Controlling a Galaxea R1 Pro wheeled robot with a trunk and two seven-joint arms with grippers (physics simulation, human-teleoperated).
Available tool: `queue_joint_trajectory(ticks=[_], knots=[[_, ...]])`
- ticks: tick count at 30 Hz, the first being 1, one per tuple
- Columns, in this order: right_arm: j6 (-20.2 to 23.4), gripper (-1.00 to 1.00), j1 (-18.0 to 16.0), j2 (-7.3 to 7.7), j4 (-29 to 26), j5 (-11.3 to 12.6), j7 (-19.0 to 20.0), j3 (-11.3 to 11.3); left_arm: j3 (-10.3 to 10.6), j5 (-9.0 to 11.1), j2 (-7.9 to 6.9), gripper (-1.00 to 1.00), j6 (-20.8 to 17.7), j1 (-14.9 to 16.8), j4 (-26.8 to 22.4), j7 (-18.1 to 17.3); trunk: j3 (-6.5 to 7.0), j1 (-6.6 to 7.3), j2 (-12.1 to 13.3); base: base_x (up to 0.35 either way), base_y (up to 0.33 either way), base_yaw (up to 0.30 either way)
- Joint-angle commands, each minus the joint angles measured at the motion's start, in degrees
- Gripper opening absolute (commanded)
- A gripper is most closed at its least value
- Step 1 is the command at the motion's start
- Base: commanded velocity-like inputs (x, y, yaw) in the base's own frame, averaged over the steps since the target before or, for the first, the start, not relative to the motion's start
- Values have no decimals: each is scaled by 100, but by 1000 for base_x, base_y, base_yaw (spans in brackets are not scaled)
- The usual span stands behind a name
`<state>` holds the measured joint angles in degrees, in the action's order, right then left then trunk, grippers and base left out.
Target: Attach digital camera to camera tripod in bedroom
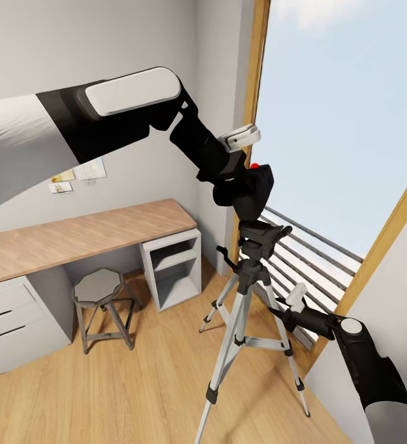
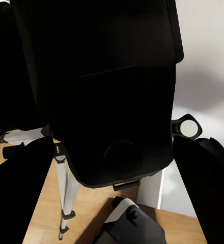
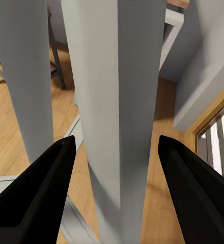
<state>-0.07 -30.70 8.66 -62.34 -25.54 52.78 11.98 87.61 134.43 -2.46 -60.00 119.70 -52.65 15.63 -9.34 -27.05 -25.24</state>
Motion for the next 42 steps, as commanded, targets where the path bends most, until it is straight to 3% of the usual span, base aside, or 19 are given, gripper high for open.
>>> queue_joint_trajectory(ticks=[1, 24, 42], knots=[[8, -100, 1, -4, -15, -74, -154, 6, 12, 57, 1, -100, 0, 14, -3, 38, -16, -5, -9, 0, 0, 0], [7, -100, 2, -4, -15, -74, -154, -2, 53, 57, 69, -100, 0, 12, -138, 30, -16, -5, -9, 0, 0, 0], [-46, -100, 9, -4, -23, -74, -148, -3, 251, 57, 80, -100, 0, 15, -318, 17, -16, -5, -9, 0, 0, 0]])
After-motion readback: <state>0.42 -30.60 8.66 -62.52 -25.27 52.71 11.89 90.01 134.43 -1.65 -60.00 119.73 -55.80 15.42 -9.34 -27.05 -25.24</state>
